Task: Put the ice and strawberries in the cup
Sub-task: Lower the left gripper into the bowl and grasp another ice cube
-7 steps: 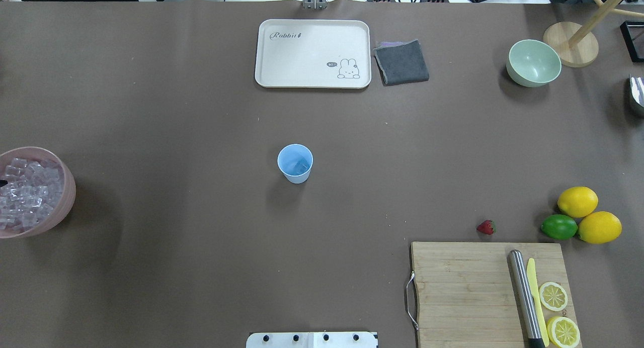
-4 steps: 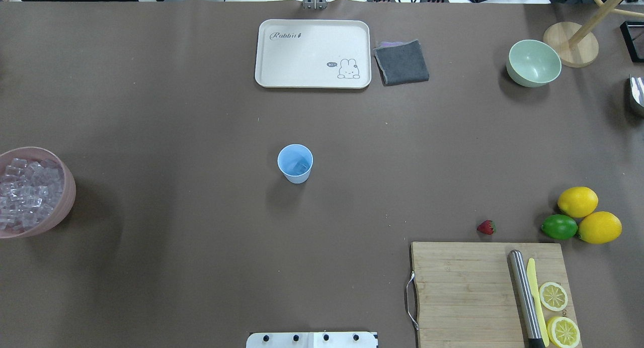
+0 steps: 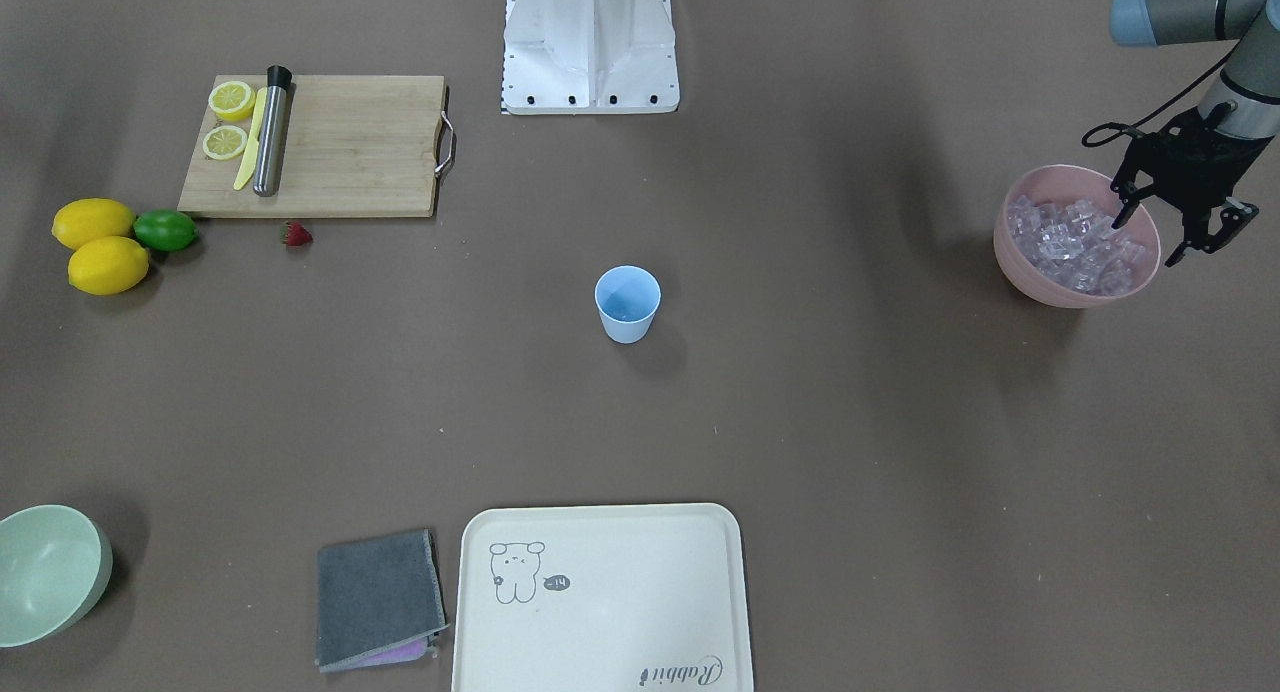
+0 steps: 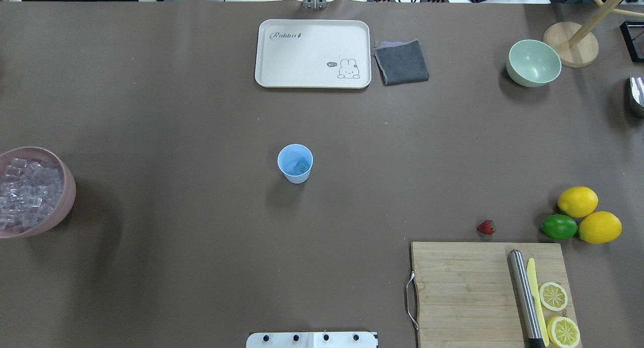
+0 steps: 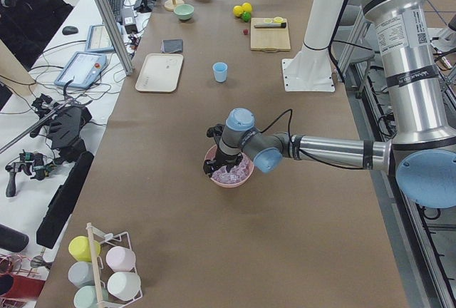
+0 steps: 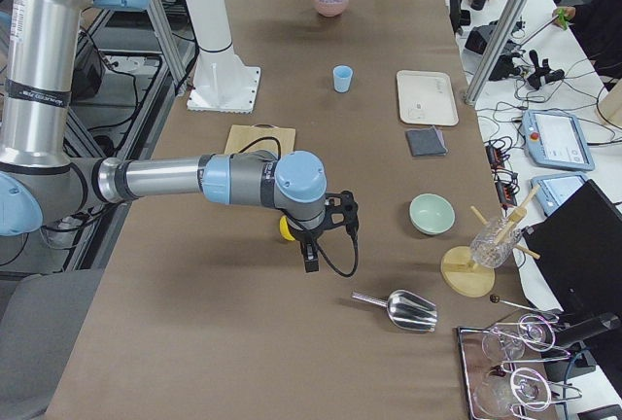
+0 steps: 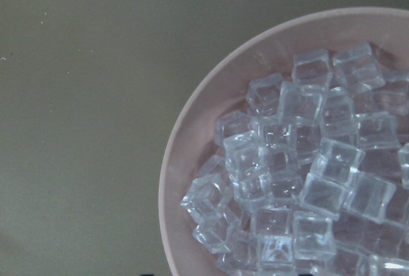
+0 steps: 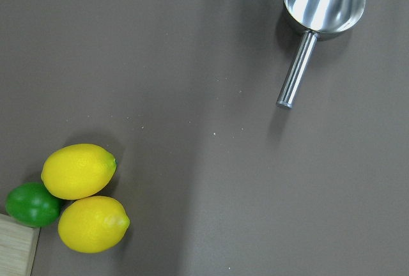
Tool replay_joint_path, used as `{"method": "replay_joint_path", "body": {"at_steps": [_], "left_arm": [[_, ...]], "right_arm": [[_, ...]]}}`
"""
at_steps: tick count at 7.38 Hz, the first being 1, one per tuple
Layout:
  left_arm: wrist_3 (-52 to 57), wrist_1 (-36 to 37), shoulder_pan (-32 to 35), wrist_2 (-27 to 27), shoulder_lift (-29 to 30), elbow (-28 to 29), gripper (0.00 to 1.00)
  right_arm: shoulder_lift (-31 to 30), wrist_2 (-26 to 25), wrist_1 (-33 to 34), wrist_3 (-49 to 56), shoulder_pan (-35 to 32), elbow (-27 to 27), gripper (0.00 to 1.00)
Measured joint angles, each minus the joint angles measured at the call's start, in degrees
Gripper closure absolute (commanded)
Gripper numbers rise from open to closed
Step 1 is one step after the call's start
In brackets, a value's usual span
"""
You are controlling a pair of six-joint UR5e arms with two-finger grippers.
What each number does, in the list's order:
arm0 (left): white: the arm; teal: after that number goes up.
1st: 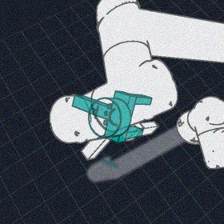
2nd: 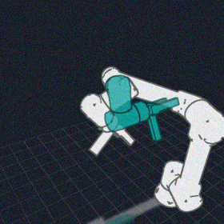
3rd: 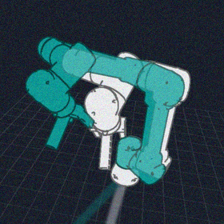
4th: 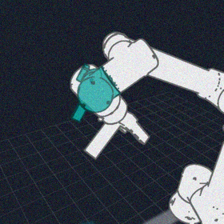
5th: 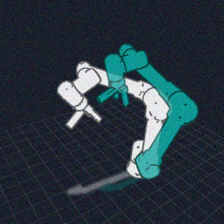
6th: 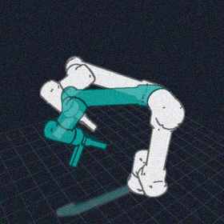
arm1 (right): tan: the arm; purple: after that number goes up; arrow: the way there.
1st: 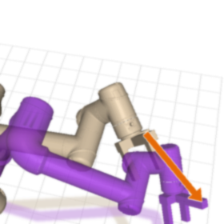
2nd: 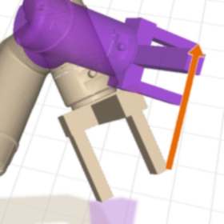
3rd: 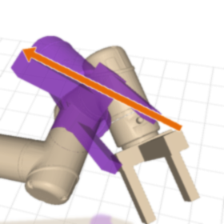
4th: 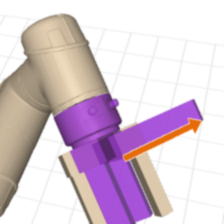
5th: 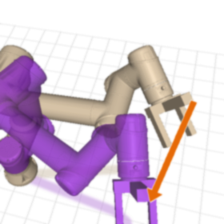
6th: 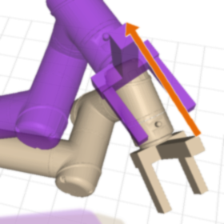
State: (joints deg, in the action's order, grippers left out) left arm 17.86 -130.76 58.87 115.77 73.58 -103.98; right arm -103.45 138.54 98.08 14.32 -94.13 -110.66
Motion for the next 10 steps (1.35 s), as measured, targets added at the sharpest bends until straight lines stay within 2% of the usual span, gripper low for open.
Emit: {"method": "replay_joint_path", "body": {"at_steps": [8, 10], "left_arm": [[-2.33, -0.21, -1.43, 3.50, -1.00, -0.04, 0.21], [-3.76, -0.27, -1.70, 4.60, -1.42, 0.00, 0.27]], "right_arm": [[-0.25, 0.23, 0.11, 0.00, 0.00, 0.03, 0.00], [-0.32, 0.35, 0.17, 0.00, 0.00, 0.01, 0.00]]}}
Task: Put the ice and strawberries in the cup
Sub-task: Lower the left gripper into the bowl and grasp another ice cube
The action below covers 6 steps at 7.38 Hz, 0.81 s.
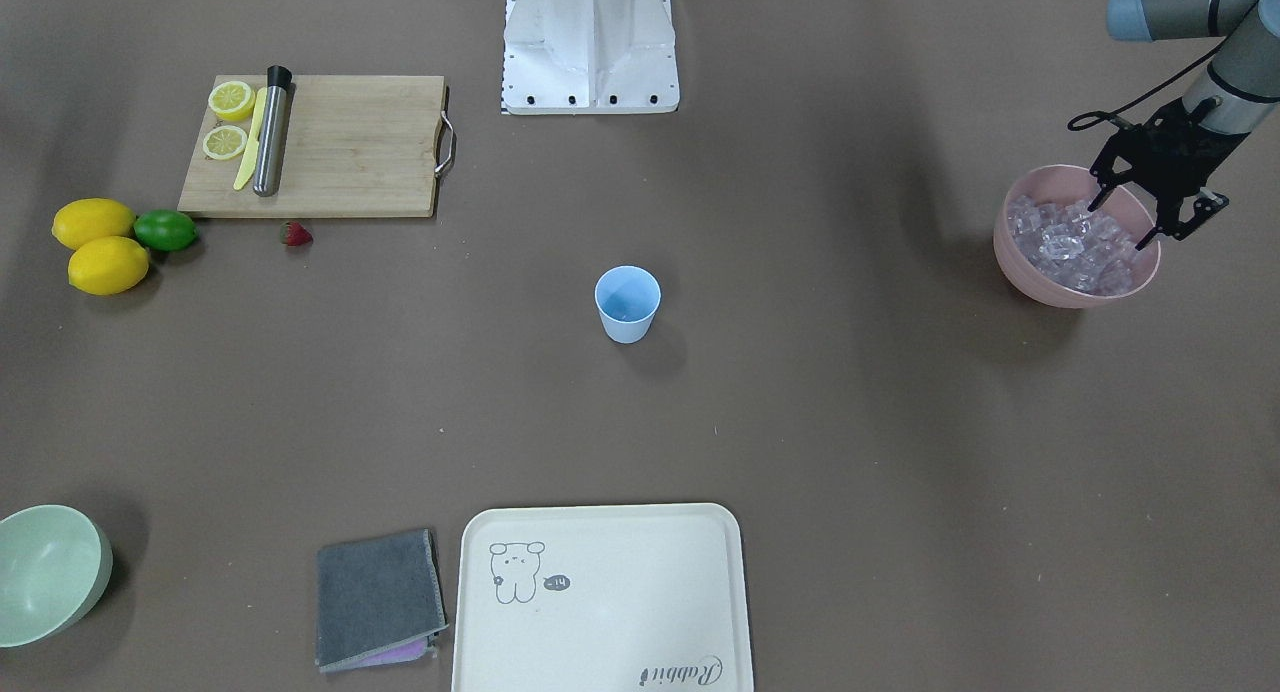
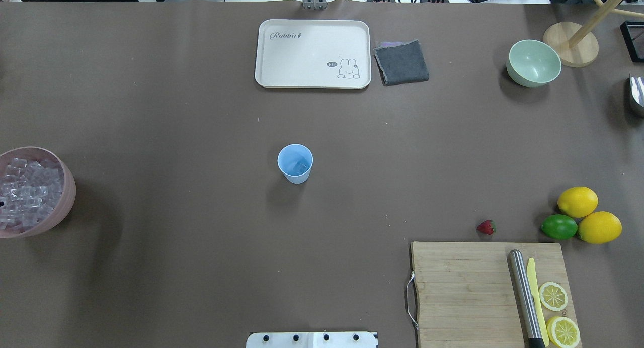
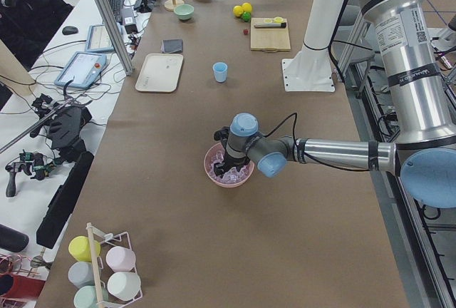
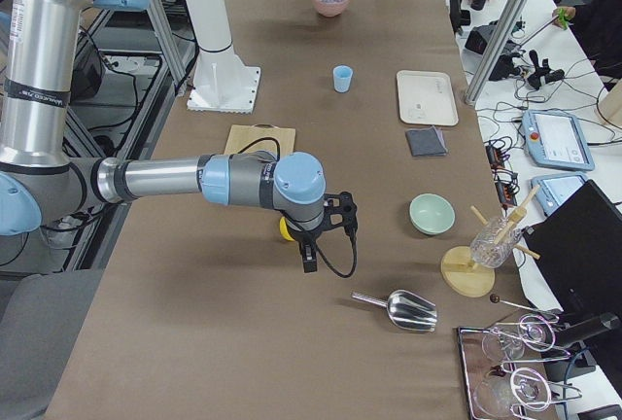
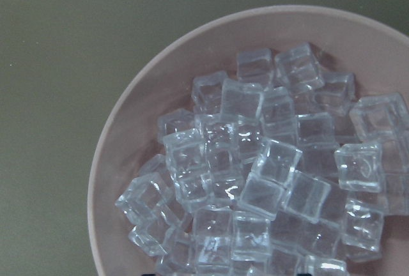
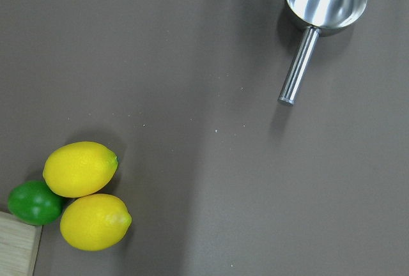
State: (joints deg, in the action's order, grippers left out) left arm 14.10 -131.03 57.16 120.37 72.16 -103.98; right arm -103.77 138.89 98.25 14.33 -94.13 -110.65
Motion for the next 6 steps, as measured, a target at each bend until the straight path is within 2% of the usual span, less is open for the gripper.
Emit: {"method": "replay_joint_path", "body": {"at_steps": [1, 6], "left_arm": [[-0.60, -0.03, -0.17, 0.39, -0.17, 0.00, 0.30], [-0.84, -0.12, -0.30, 0.58, -0.35, 0.53, 0.33]], "right_arm": [[-0.10, 0.04, 0.01, 0.00, 0.00, 0.00, 0.00], [-0.82, 0.49, 0.01, 0.00, 0.00, -0.64, 0.00]]}}
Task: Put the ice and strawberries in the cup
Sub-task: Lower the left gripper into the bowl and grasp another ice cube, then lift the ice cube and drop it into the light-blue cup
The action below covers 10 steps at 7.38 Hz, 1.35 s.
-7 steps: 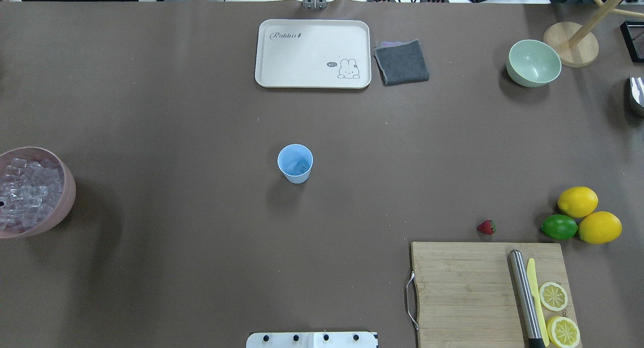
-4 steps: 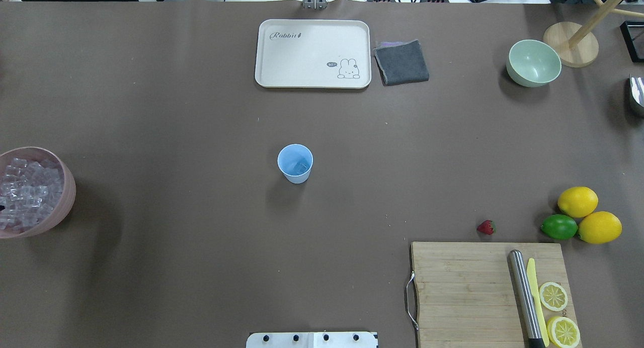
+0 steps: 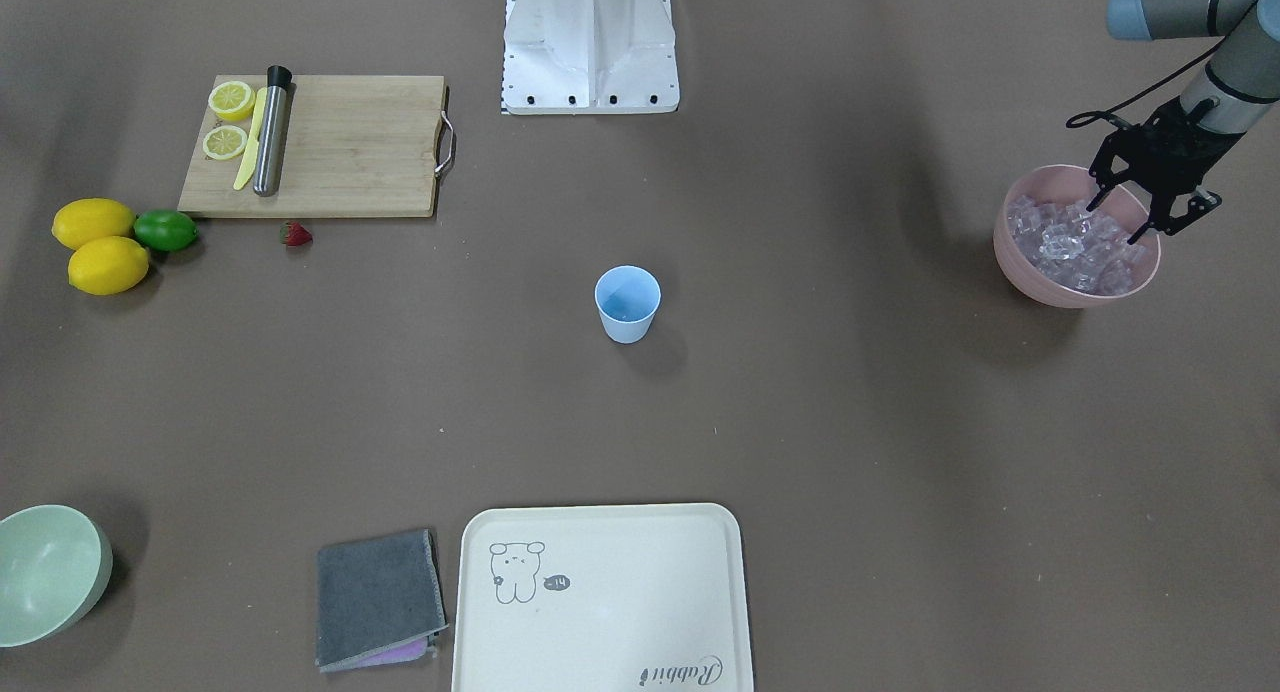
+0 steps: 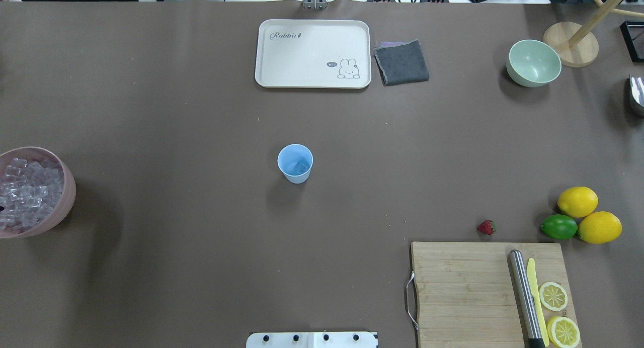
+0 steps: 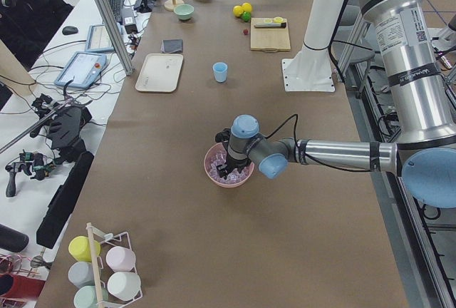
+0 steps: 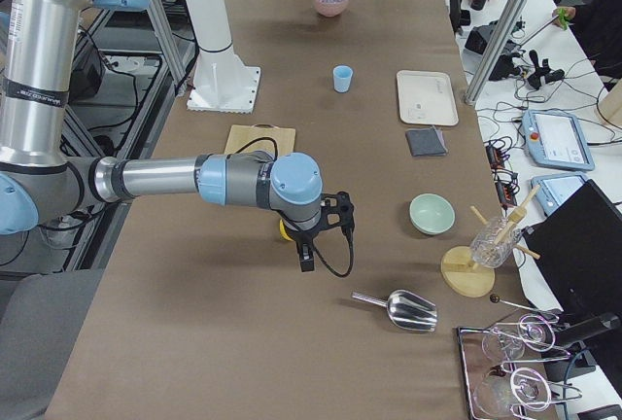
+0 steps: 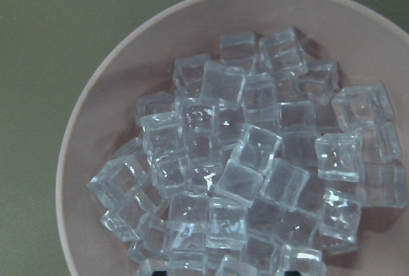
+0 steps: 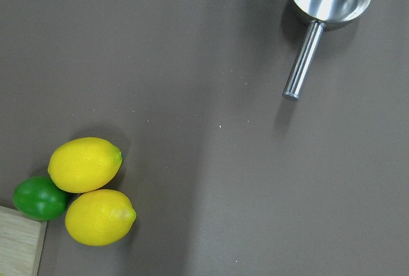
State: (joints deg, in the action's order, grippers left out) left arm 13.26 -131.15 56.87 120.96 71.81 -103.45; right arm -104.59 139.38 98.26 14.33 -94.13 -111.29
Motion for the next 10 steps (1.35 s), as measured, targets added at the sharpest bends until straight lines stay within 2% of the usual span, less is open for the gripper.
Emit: {"method": "replay_joint_path", "body": {"at_steps": [3, 5, 7, 8, 10], "left_arm": [[0.02, -0.06, -0.06, -0.02, 0.03, 0.39, 0.46], [-0.06, -0.24, -0.14, -0.02, 0.07, 0.41, 0.61], [-0.07, -0.38, -0.29, -0.04, 0.08, 0.43, 0.78], [-0.07, -0.42, -0.39, -0.08, 0.09, 0.43, 0.98], [-0.06, -0.78, -0.57, -0.03, 0.09, 0.34, 1.00]], "right_arm": [[-0.32, 0.01, 0.00, 0.00, 0.00, -0.22, 0.00], [-0.35, 0.05, 0.00, 0.00, 0.00, -0.24, 0.00], [-0.35, 0.17, 0.00, 0.00, 0.00, -0.24, 0.00], [-0.35, 0.18, 0.00, 0.00, 0.00, -0.25, 0.00], [-0.35, 0.19, 0.00, 0.00, 0.00, -0.24, 0.00]]}}
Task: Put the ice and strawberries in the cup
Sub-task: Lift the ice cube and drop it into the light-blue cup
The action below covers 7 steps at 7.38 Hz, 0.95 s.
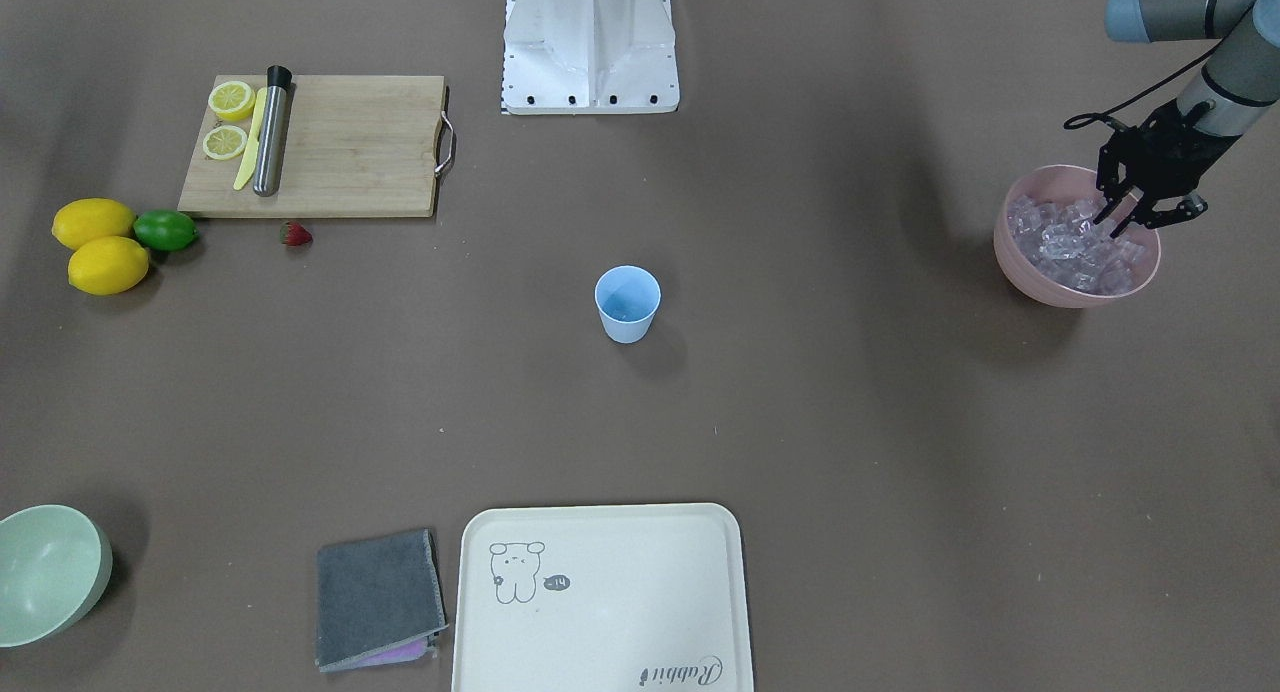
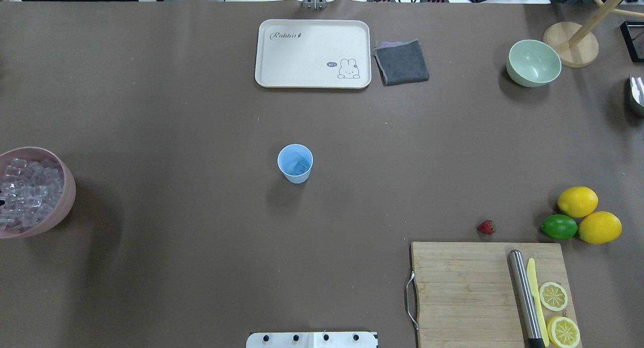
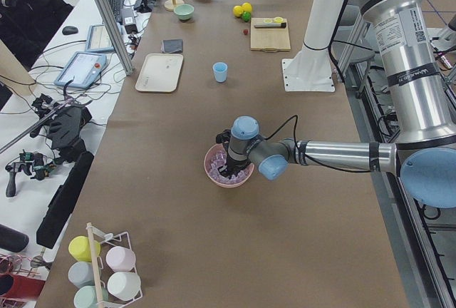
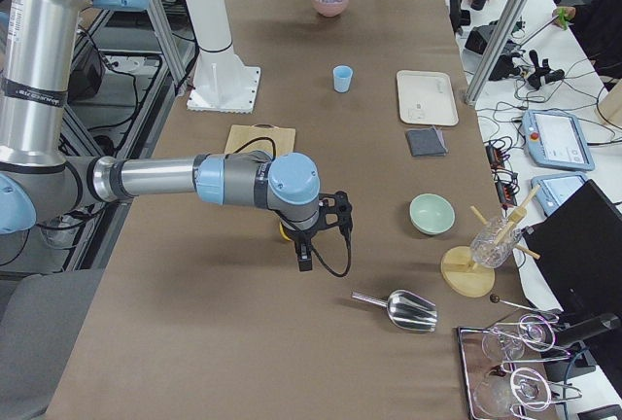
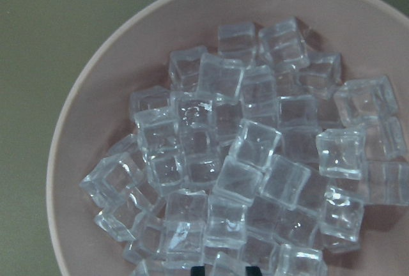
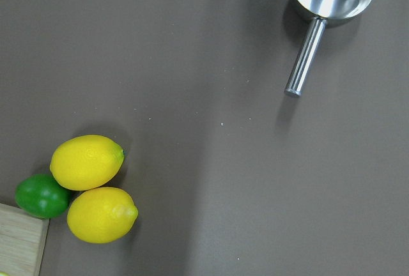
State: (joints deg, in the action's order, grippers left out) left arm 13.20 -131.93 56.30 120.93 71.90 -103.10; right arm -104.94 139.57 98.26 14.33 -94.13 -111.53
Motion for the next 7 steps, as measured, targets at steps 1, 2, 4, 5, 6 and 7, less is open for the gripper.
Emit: {"method": "replay_joint_path", "body": {"at_steps": [1, 2, 4, 5, 6, 7], "left_arm": [[0.06, -0.30, 0.01, 0.08, 0.00, -0.18, 1.00], [0.16, -0.37, 0.17, 0.17, 0.08, -0.49, 1.00], [0.36, -0.14, 1.09, 2.64, 0.35, -1.50, 1.00], [0.38, -0.01, 2.23, 4.63, 0.47, -2.14, 1.00], [0.26, 0.74, 3.41, 5.70, 0.64, -3.07, 1.00], [-0.02, 4.52, 4.45, 6.27, 1.82, -5.22, 1.00]], "right_arm": [[0.00, 0.00, 0.00, 0.00, 0.00, 0.00, 0.00], [0.00, 0.00, 0.00, 0.00, 0.00, 0.00, 0.00], [-0.02, 0.00, 0.00, 0.00, 0.00, 0.00, 0.00], [-0.05, 0.00, 0.00, 0.00, 0.00, 0.00, 0.00], [-0.07, 0.09, 0.00, 0.00, 0.00, 0.00, 0.00], [-0.08, 0.28, 0.02, 0.00, 0.06, 0.01, 0.00]]}}
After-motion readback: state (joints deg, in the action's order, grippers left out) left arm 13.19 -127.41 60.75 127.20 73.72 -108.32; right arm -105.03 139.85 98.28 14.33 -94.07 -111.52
